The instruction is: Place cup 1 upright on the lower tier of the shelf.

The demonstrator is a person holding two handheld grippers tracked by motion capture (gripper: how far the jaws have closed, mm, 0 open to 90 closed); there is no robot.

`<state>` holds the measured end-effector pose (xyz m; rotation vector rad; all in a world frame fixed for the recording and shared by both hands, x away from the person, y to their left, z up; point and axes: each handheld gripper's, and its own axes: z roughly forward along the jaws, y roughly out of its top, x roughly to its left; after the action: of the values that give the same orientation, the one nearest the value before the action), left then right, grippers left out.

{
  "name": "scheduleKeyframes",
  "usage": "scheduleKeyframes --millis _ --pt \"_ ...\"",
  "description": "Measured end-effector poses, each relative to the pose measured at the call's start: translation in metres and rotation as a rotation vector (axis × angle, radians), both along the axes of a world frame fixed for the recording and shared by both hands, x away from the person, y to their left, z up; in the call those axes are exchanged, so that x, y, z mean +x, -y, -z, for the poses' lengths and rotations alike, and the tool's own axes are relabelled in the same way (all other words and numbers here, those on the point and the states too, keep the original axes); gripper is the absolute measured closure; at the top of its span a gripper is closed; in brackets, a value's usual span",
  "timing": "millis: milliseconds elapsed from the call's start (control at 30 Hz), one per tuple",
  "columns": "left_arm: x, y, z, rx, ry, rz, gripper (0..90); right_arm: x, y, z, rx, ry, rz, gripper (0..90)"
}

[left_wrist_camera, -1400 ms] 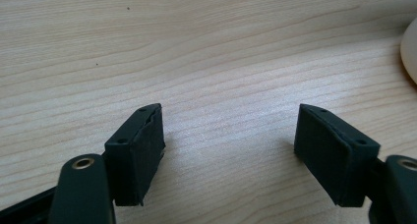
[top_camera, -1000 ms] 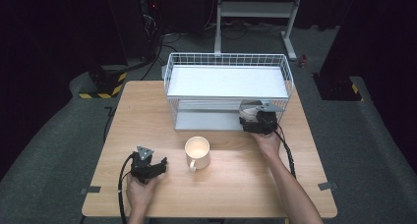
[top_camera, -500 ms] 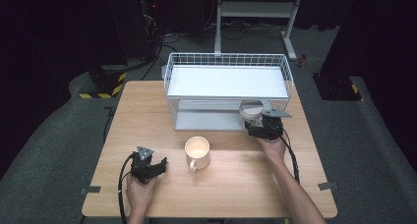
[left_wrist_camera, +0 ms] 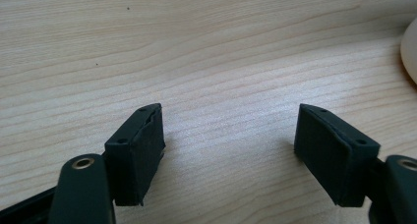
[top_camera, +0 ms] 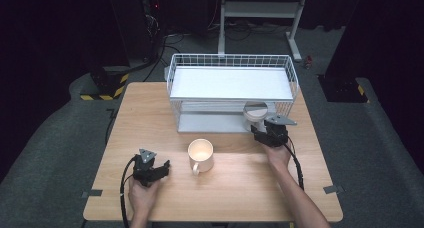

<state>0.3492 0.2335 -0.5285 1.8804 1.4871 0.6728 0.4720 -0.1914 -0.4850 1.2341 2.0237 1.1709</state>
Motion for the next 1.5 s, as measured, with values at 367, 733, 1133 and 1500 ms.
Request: scheduleKeyframes --millis 367,733,1133,1500 --pt "0.0 0.0 0.0 -0.001 0.001 -0.001 27.4 0.005 -0.005 0.002 -0.008 -0.002 0.031 41.5" --pt "0.0 0.0 0.0 0.0 0.0 0.0 27.4 0.019 -0.011 0.004 -0.002 -0.035 0.056 42.1" --pt "0.0 0.0 0.0 0.0 0.0 0.0 27.4 0.034 -0.015 0.007 -0.016 -0.057 0.08 43.7" --pt "0.0 0.0 0.0 0.0 0.0 0.0 27.5 0.039 -0.011 0.011 -0.015 -0.074 0.095 46.4"
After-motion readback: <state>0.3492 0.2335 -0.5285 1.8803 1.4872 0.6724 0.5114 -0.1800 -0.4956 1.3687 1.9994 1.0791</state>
